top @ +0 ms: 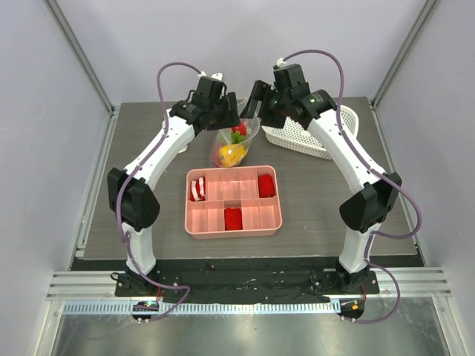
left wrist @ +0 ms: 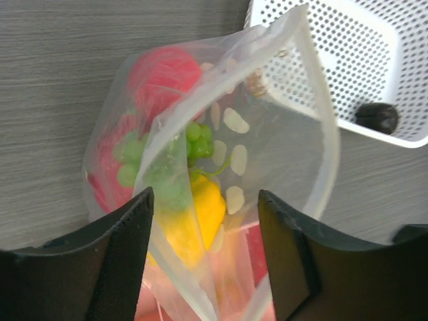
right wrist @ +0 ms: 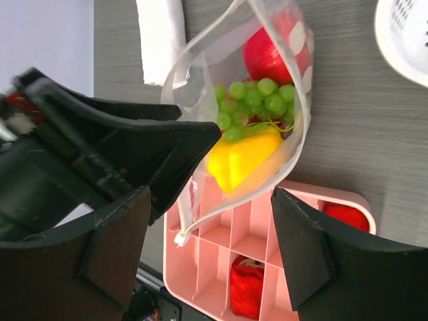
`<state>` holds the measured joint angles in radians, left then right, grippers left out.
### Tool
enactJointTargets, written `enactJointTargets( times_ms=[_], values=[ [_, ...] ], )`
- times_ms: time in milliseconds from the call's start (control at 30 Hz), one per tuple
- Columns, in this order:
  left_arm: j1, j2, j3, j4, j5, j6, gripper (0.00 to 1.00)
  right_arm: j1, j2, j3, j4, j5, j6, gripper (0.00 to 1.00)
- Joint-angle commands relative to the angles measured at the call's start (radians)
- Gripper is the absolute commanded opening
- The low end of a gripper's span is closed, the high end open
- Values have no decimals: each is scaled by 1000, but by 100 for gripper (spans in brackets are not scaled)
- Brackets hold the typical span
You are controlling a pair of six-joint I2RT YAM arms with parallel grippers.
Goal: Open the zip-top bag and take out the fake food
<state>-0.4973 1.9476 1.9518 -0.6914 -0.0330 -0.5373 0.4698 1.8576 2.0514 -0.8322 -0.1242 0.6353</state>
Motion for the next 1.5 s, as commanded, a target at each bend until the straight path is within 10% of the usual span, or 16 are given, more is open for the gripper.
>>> enactJointTargets(
  times_ms=[0, 533, 733, 833, 900, 1200, 1467],
  values=[
    [3, -124, 22, 58, -5, 33, 67, 6, -8, 38, 41, -8, 6, 78],
    [6, -33, 39, 21, -7, -6, 70, 6, -17, 10, 65, 26, 67, 59],
    [40, 10, 55, -17, 11, -10, 49, 9, 28, 18, 81, -32, 90, 52],
    [57, 5, 58, -26, 28, -24, 9, 23, 60, 27, 91, -51, 86, 47],
    [57, -7, 50, -28, 28, -23, 1, 35, 89, 39, 91, -64, 86, 44],
    [57, -59, 36, -30, 70, -33, 0, 72, 212, 102, 64, -42, 27, 40],
    [57, -56, 25, -20, 87, -52, 0, 81, 266, 115, -8, -35, -63, 63]
  ],
)
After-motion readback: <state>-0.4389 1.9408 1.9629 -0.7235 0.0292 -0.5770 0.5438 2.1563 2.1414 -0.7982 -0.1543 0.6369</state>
